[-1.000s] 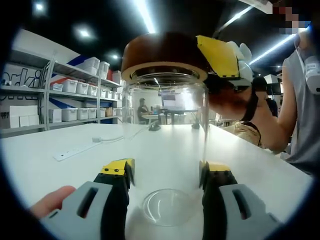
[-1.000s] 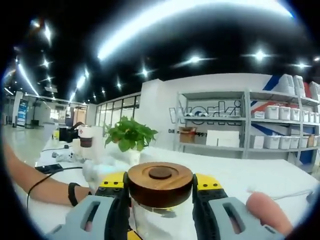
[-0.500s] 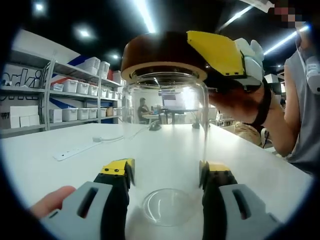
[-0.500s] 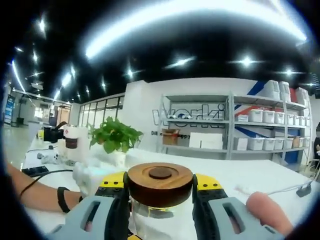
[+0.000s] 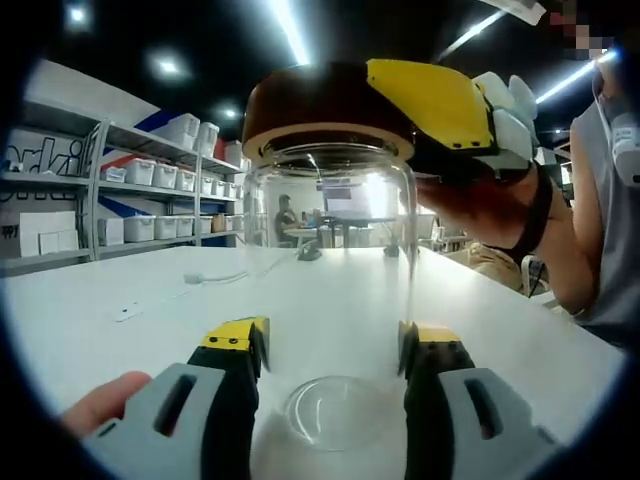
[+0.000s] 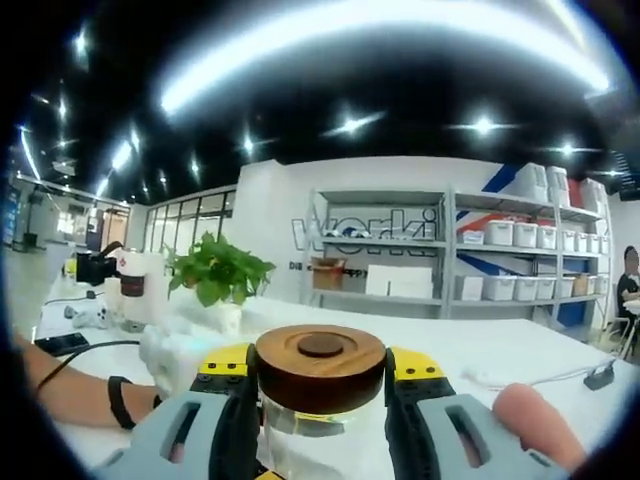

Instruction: Clamp the coffee can twist off the lid put the lid on the table pick up the lid cover the can tighten the lid

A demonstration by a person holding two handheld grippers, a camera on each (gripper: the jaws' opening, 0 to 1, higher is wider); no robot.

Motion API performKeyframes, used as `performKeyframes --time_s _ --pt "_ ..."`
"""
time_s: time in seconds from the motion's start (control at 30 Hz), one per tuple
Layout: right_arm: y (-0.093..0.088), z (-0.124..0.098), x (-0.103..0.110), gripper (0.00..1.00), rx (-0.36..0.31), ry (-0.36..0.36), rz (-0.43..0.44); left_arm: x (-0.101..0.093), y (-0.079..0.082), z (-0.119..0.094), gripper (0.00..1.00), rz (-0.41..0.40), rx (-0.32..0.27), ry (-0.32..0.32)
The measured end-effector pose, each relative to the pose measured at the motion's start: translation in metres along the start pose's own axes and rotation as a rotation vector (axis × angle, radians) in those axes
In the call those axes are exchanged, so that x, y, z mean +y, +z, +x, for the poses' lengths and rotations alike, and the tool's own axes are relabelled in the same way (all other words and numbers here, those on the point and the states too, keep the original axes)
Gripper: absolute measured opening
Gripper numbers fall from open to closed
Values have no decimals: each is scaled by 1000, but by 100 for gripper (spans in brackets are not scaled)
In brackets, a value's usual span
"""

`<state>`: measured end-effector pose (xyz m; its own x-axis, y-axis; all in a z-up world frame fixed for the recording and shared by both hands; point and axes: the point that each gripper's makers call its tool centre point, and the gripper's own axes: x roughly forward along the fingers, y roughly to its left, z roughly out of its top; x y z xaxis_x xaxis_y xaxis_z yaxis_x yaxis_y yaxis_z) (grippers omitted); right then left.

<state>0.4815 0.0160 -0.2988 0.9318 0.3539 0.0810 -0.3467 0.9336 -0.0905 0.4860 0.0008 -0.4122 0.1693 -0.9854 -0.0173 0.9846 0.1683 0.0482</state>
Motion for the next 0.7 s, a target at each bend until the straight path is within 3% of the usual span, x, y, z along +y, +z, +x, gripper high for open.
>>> performKeyframes --time_s 0.07,0.13,0.2,0.33,0.4,0.5,0.53,0.7 --pt "-1 1 -1 45 12 24 5 0 0 0 48 1 0 1" --pt "-5 1 3 47 33 72 -63 0 0 0 48 1 1 1" --pt "-9 1 6 55 54 137 -58 0 0 0 48 1 0 0" --pt "-10 -1 -3 58 68 223 -76 0 -1 0 48 0 1 1" --pt "-10 -1 0 57 61 331 -101 0 -1 0 48 0 1 1" --pt "-10 -5 12 58 72 537 -26 0 -1 0 48 -1 1 0" --pt "-9 -6 12 59 87 570 13 0 -1 0 48 -1 1 0" --pt "-1 -2 12 58 66 675 -1 0 -1 0 48 -2 1 -2"
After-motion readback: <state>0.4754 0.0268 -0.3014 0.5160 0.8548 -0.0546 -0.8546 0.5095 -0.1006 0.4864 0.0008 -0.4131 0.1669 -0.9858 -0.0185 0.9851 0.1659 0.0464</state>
